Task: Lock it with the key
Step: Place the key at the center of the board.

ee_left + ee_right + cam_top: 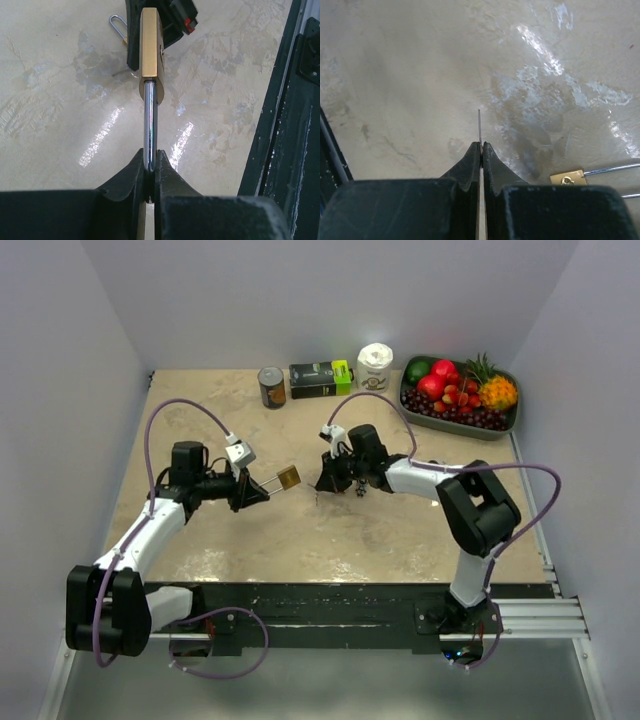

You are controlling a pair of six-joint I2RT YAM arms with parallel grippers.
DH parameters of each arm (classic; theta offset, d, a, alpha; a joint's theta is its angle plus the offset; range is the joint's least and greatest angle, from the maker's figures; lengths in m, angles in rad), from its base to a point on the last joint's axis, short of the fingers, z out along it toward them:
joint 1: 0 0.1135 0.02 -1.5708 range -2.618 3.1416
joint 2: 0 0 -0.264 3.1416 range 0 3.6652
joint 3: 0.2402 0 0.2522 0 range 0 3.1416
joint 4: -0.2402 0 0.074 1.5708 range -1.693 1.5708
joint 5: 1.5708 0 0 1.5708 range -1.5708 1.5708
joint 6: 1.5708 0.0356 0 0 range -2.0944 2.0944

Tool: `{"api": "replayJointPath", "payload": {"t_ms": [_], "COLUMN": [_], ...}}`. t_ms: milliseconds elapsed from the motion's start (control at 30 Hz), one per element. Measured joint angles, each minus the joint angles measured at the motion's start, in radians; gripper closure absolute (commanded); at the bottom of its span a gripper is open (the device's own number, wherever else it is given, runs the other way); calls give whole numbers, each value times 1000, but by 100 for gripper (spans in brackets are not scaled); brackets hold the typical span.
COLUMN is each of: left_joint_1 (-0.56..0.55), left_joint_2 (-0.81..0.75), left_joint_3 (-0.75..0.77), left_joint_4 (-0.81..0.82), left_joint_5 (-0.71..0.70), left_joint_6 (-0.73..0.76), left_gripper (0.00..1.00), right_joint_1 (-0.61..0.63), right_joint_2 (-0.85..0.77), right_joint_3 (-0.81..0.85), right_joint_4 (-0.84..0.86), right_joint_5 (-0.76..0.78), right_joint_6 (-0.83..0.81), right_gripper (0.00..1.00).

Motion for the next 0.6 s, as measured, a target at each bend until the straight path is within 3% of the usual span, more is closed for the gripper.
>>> {"api": "replayJointPath", "payload": {"t_ms": [200,600], "left_joint_1": [0,0], "left_joint_2": [-12,-28], "left_joint_3": [-4,-22], "left_joint_4": [-5,-19], "left_joint_5": [-2,-14], "left_joint_6": [-4,-3], "left_gripper": [100,100], "right_joint_1": [-2,-22], "right_joint_2": [108,116], "right_joint_3": [3,67], "right_joint_4": [33,38], "right_joint_5": [38,93], "right_joint_6": [39,37], "right_gripper": [100,99]}}
